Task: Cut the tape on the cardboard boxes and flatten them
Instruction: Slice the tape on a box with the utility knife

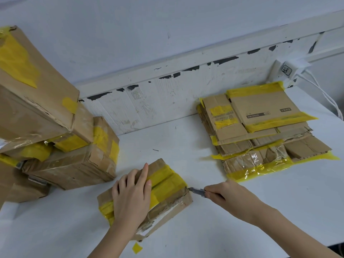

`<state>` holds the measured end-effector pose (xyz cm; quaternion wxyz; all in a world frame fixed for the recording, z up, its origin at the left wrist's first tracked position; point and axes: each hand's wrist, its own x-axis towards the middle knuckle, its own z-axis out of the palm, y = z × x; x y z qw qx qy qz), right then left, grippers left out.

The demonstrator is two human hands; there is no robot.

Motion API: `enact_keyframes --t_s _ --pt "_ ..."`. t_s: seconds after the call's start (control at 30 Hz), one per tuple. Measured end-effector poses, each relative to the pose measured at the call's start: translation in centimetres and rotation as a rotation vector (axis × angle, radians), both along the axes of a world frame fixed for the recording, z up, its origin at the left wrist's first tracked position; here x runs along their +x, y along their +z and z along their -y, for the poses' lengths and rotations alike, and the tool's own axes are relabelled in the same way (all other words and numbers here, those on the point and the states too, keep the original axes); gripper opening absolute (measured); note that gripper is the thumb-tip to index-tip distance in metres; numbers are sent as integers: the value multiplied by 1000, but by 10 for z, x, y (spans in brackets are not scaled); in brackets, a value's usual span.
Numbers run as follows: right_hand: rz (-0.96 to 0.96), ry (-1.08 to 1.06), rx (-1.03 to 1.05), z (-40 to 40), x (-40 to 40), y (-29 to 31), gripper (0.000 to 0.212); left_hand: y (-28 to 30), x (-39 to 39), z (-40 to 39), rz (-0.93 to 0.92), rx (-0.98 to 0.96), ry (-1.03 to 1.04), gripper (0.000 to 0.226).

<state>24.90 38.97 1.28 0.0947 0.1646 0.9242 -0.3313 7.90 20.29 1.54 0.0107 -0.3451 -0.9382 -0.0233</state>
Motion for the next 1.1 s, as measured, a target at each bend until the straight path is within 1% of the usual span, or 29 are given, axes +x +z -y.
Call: enact_keyframes --t_s 0.13,0.17,0.23,0.3,0.37,0.4,0.47,0.57,0.63,0.67,0.73,0.77,0.8,0.83,0.9,0.93,1.0,1.1 --pt "7 -74 -74 -1 3 -2 34 2 -2 1 18 14 -4 56" --pt "1 -131 -119 0 5 -4 34 1 -2 0 14 20 2 55" --pt "-47 -282 -266 3 7 -4 28 1 -6 -1 23 -45 36 51" --pt "-106 -431 -446 9 6 -3 17 0 -18 0 126 -114 105 53" --pt "-146 -510 -546 16 0 -1 10 4 -26 4 302 -101 186 61" --pt "-154 -510 -553 21 -5 1 11 6 -27 7 368 -70 216 65" --pt "-148 -475 -553 33 -15 5 14 8 -26 15 399 -6 271 70" --pt "-96 -430 -577 52 -31 10 18 9 -20 25 384 120 323 72" --pt "-71 -420 -568 60 -39 10 22 9 -16 31 364 134 329 73" --pt "-59 -415 -552 63 -43 9 24 8 -15 34 327 97 324 72" --pt "-48 -395 -492 67 -51 7 27 8 -12 41 133 -37 242 65" --pt "-53 -387 -469 68 -55 6 27 8 -12 43 48 -45 160 59" --pt "-59 -386 -459 68 -59 4 26 9 -12 45 6 -24 81 51" --pt "-65 -392 -464 68 -62 2 25 11 -14 47 -14 -29 16 49" --pt "-96 -406 -500 64 -69 0 21 13 -16 54 -36 -87 -62 69" --pt "-117 -405 -504 61 -74 -1 20 14 -17 59 -43 -112 -87 73" --pt "-159 -381 -466 55 -86 -2 17 15 -16 65 -34 -133 -149 69" --pt "-199 -333 -424 46 -109 0 19 14 -9 69 -5 -126 -267 52"
